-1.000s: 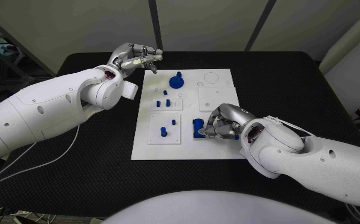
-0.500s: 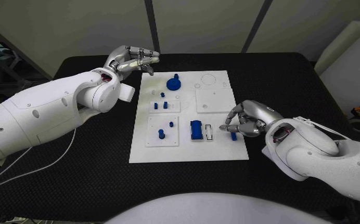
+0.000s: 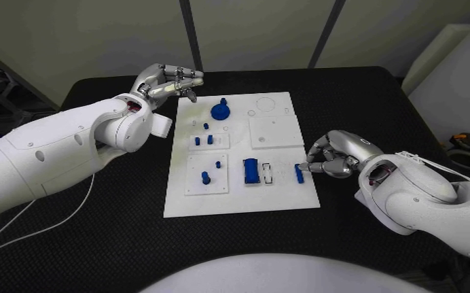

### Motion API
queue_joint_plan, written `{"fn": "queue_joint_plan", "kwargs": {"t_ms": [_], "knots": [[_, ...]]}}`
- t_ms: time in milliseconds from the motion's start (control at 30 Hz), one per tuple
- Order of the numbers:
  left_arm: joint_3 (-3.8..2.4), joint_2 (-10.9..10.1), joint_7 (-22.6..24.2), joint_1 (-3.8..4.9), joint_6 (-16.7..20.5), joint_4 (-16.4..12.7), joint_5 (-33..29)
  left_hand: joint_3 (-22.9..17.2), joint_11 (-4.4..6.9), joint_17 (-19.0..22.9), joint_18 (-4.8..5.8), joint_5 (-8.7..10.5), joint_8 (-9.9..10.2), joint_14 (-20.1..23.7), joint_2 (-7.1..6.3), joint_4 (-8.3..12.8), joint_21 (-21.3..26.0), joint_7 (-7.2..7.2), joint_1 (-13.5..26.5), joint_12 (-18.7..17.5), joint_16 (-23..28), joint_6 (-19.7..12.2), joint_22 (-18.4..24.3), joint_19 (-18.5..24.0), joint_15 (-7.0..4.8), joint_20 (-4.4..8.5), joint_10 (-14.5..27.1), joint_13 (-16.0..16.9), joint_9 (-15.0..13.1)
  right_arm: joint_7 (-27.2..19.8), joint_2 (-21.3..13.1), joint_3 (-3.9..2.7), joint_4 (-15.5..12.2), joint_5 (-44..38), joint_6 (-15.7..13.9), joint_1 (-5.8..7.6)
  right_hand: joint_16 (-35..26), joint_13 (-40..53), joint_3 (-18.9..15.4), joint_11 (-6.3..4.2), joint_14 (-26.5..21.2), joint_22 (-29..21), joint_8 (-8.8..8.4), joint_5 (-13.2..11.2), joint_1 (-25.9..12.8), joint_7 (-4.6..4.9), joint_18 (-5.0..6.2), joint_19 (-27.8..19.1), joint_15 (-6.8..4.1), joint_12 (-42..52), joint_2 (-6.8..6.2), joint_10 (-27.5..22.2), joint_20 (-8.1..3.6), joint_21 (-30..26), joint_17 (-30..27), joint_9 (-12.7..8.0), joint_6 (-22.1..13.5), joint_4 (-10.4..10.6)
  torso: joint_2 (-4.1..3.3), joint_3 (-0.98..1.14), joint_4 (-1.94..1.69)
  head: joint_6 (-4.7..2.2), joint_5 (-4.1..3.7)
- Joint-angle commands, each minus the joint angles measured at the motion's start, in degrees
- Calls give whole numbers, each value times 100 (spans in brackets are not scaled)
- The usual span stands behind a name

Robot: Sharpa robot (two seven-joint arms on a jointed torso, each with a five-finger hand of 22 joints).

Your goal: Assemble the parts on the task board

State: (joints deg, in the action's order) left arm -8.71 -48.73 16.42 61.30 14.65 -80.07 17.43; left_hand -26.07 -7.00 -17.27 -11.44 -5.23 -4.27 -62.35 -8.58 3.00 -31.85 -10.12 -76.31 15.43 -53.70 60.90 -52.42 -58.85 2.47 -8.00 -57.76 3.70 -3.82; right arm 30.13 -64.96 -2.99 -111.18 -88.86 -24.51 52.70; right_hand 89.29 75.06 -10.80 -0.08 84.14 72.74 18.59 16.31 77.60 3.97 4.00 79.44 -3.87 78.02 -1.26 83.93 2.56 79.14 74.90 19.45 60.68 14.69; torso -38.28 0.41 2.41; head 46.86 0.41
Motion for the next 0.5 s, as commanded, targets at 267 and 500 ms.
{"fn": "queue_joint_plan", "kwargs": {"t_ms": [267,500], "knots": [[-4,-13,71,-4,-47,-16,-8,32,2,8,101,4,-20,24,37,-3,41,-2,15,40,22,43,6,-3,5,-24,50,-1,-2,249,165,2,171,-191,463,-17,-10,506,-115,-29,549,-9,-42,20,-97,-10,-3,13,1,-55,-21,14,10,-7,1341,-19,103,69,-3,-7,-5,52,7],[-4,-20,67,-7,-45,-20,-8,32,2,8,101,4,-20,24,37,-3,41,-2,15,40,22,43,6,-3,5,-24,50,-1,-2,290,298,4,251,-195,627,-38,-12,505,-125,-34,549,-12,-39,29,-89,-20,-2,11,-2,-58,-25,13,8,-10,1337,-17,128,72,4,-10,-3,82,14]]}}
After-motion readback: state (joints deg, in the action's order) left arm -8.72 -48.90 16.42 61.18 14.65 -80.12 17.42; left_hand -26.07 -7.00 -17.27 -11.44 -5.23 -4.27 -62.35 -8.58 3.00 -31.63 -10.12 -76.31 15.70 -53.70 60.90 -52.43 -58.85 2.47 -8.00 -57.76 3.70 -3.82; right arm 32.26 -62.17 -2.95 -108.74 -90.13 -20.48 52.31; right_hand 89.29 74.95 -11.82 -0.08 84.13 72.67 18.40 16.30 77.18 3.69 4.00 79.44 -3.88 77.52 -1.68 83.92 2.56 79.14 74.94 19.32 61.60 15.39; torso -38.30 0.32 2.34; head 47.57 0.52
